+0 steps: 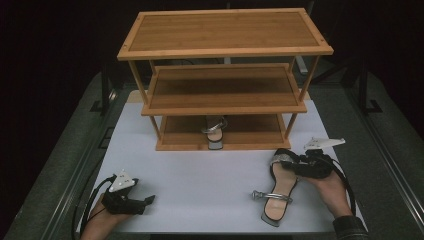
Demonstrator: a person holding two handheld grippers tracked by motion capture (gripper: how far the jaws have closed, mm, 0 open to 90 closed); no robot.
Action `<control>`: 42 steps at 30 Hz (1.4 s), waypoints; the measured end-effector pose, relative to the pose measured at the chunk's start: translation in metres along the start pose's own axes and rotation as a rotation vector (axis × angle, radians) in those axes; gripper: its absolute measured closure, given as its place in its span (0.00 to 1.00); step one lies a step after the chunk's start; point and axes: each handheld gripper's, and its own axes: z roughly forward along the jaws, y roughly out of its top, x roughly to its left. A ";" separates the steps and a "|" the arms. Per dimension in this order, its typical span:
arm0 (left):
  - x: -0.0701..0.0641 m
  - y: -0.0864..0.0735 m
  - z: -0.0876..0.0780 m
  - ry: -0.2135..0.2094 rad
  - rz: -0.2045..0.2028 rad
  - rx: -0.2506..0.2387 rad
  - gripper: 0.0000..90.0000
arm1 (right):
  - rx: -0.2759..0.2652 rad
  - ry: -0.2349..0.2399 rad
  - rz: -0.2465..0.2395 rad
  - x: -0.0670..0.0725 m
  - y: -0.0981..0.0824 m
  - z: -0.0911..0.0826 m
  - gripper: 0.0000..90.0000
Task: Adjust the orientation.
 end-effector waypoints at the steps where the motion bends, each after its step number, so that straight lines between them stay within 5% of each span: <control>1: 0.000 0.000 0.000 0.000 0.000 0.000 0.14 | -0.016 0.014 -0.004 0.002 0.003 -0.001 0.68; 11: 0.000 0.000 0.000 -0.001 0.000 0.000 0.14 | -0.080 0.150 -0.104 0.032 0.036 0.019 0.68; 33: 0.000 0.000 0.000 -0.002 0.000 0.001 0.14 | 0.019 0.399 -0.257 0.091 0.081 0.122 0.66; 37: 0.000 0.000 0.000 -0.002 0.000 0.001 0.14 | 0.033 0.407 -0.273 0.096 0.080 0.137 0.63; 42: 0.000 0.000 0.000 -0.002 -0.001 0.001 0.14 | 0.044 0.380 -0.232 0.090 0.079 0.135 0.54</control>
